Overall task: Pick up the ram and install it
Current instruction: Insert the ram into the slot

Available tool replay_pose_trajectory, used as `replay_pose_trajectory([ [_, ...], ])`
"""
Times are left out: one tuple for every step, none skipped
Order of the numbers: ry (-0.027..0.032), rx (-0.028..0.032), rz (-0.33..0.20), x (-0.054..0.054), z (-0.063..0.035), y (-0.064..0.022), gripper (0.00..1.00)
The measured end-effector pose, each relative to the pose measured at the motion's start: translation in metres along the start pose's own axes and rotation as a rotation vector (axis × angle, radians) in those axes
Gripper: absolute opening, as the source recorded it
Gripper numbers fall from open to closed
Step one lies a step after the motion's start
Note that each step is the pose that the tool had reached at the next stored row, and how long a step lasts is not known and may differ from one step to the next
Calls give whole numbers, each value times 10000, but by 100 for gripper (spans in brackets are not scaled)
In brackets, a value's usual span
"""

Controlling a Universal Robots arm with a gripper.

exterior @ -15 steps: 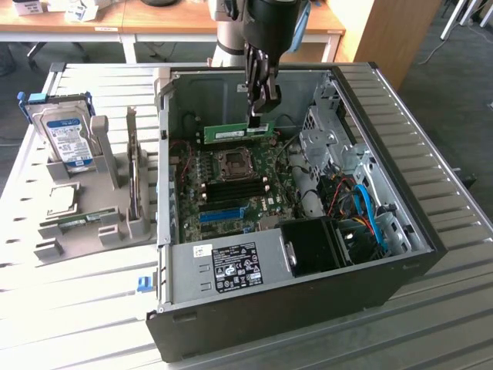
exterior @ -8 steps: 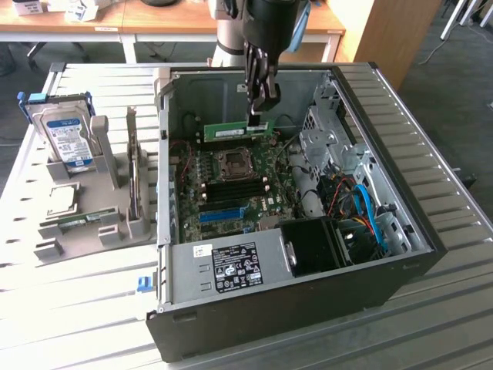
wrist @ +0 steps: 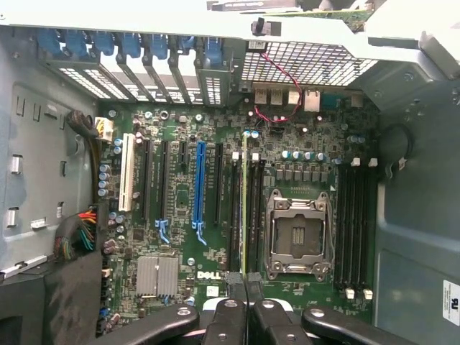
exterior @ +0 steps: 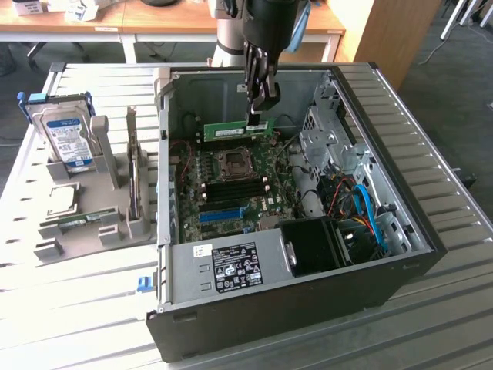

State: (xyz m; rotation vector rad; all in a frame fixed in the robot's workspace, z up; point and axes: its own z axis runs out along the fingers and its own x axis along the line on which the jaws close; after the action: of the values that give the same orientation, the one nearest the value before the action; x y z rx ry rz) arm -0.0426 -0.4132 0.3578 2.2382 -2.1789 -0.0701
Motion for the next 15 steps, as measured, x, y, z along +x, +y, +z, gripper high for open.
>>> replay_pose_trajectory([
  [0,0,0,0,0,0,12],
  [0,0,0,0,0,0,12],
  [0,0,0,0,0,0,12],
  [0,0,-1,0,0,0,12],
  [0,0,0,0,0,0,12],
  [0,0,0,0,0,0,12],
  [0,0,0,0,0,0,12],
  [0,0,0,0,0,0,12],
  [0,0,0,0,0,0,12],
  [-1,0,0,0,0,0,12],
  [-2,1,0,-1,3,-1,12],
  [-3,1,-1,0,15,-1,12],
  [0,0,0,0,28,-1,12],
  [0,0,0,1,41,-2,12],
  [-1,0,-1,1,54,-3,12],
])
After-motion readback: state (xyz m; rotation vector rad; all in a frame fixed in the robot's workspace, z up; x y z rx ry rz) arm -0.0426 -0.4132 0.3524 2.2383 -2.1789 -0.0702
